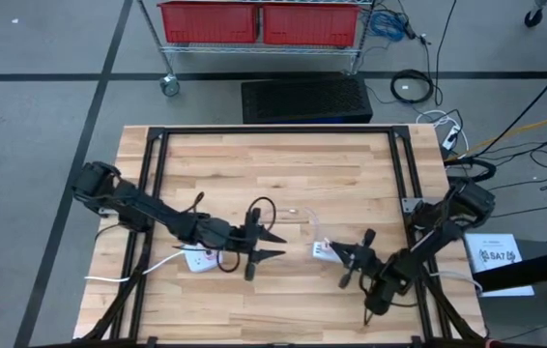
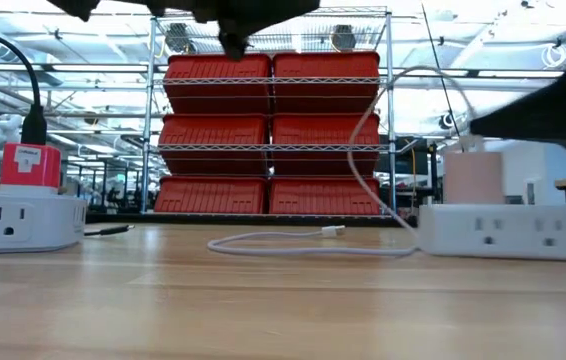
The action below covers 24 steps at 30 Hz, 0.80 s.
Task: Insert USB
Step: Insert the pink charger cable into the pink charger adapter on the right white outlet extension
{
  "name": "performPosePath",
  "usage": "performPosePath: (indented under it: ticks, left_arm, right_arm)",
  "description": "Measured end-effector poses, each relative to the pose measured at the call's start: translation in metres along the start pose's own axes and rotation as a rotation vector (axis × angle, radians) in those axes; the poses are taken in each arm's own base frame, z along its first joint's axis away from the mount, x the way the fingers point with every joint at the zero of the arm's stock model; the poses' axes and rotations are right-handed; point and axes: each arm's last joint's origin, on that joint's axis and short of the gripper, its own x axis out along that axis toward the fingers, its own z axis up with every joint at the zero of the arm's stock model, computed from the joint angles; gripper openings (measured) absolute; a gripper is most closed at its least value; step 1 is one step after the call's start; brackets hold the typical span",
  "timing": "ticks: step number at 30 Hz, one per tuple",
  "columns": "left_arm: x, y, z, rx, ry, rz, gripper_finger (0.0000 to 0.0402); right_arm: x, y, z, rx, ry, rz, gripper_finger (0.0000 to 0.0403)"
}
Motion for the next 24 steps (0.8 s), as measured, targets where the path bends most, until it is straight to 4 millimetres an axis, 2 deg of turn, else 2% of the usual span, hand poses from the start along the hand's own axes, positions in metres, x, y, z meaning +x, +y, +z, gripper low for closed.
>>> performPosePath:
  ticks: [4,11,20,24]
  left_arm:
    - [-0.007,0.001,-0.010,-0.026,0.029,0.016,0.0137]
    - [-0.013,-0.001,-0.023,-0.044,0.067,0.025,0.0137]
    - [-0.015,-0.006,-0.025,-0.039,0.070,0.025,0.0137]
    - [-0.015,-0.008,-0.025,-0.038,0.070,0.021,0.0137]
  right_arm:
    - [0.009,-0.001,0.002,-0.009,0.010,-0.030,0.0000]
    - [0.010,0.000,0.004,0.056,0.014,-0.026,0.0000]
    - [0.007,0.002,0.004,0.139,0.014,-0.008,0.0000]
    - [-0.001,0.011,0.008,0.198,0.061,0.049,0.0019]
